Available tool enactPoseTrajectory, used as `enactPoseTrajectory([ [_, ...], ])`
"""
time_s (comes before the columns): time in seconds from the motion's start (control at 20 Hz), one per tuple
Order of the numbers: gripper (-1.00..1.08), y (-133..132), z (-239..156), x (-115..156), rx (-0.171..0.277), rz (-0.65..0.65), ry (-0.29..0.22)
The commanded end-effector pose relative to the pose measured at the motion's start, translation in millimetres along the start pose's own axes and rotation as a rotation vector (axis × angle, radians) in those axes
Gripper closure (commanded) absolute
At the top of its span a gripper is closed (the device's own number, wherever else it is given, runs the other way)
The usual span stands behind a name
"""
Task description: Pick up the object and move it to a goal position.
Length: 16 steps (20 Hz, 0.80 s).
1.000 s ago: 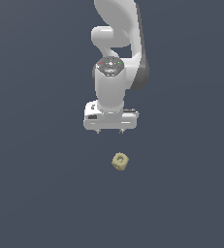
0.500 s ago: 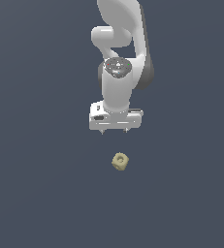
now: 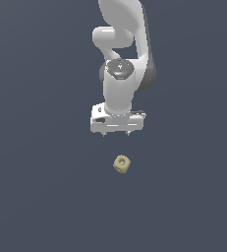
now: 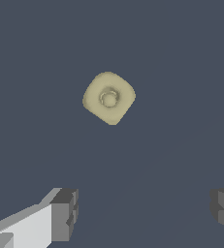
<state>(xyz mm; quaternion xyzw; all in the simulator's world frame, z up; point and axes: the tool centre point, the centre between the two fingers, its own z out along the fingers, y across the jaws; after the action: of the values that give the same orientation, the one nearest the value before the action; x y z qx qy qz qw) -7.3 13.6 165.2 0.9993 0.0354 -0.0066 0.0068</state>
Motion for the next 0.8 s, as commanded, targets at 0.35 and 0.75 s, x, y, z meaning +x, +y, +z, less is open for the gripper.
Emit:
enactPoseTrajectory([
  [0.35,-0.92,-3.0,10.3,15.2,0.005,0.101,0.002],
  [0.75,-0.92,-8.7,29.9,40.4,0.011,0.277,0.004],
])
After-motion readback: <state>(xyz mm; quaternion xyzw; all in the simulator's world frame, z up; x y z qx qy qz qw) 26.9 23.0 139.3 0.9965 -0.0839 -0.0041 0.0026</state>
